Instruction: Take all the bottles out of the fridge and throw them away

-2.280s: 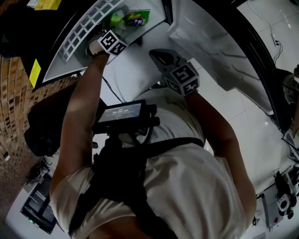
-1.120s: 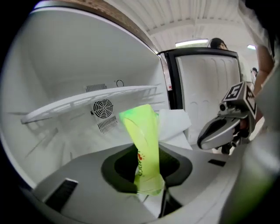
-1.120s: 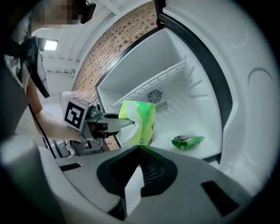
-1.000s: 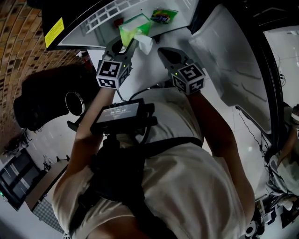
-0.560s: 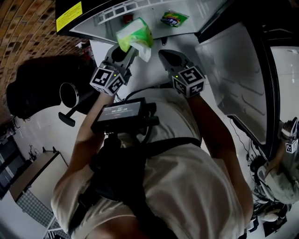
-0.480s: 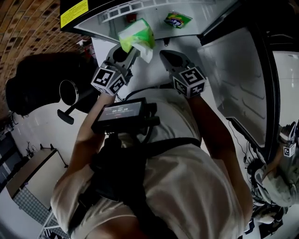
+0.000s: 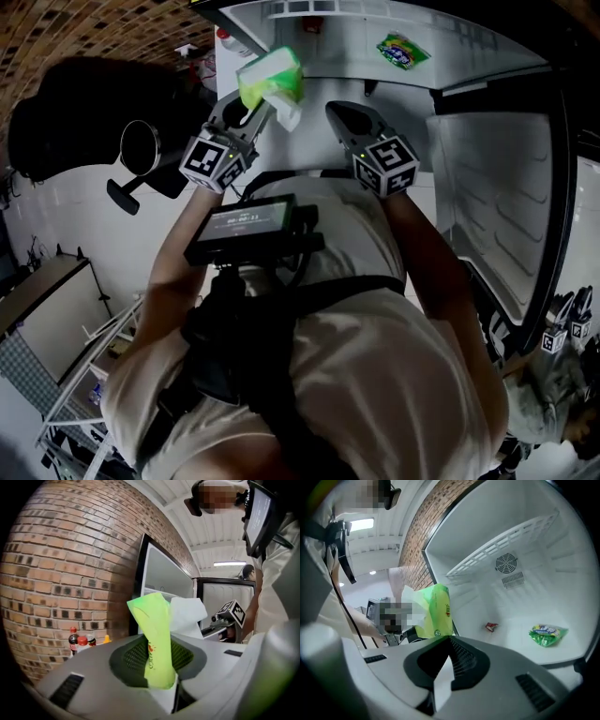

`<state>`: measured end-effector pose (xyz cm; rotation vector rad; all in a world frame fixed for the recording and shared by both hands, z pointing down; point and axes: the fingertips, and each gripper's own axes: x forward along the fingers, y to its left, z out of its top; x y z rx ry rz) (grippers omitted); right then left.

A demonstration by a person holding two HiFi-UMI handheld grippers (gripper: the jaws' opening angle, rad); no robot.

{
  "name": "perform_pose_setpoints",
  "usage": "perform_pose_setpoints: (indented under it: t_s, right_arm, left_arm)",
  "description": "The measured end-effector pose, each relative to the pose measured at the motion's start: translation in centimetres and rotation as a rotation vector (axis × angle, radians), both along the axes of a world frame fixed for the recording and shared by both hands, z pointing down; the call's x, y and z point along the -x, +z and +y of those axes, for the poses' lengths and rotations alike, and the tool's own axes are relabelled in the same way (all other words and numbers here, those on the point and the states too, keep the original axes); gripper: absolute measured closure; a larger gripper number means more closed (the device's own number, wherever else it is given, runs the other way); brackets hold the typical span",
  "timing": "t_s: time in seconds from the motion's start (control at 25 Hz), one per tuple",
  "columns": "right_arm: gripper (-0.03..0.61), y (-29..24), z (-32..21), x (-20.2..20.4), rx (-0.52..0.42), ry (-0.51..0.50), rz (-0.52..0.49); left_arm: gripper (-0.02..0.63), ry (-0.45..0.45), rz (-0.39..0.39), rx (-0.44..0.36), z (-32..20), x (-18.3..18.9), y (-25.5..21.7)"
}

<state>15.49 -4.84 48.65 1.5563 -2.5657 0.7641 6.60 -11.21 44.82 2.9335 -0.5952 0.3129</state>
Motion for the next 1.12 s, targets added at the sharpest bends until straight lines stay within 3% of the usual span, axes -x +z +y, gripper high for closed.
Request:
perform_pose_setpoints:
  t_s: [0.52,1.12]
  right_arm:
    - [0.586,-1.5,-3.6,10.7,-0.002,-0.138,0.051]
    - [0.586,-1.6,-8.0,19.9,0.001,-0.223,0.079]
  left_arm:
    - [0.514,-0.144,0.041,0.038,-2.8,12.8,0.4]
    - [0.514,-0.392,0.045,0.09,-6.5,28.1,2.5]
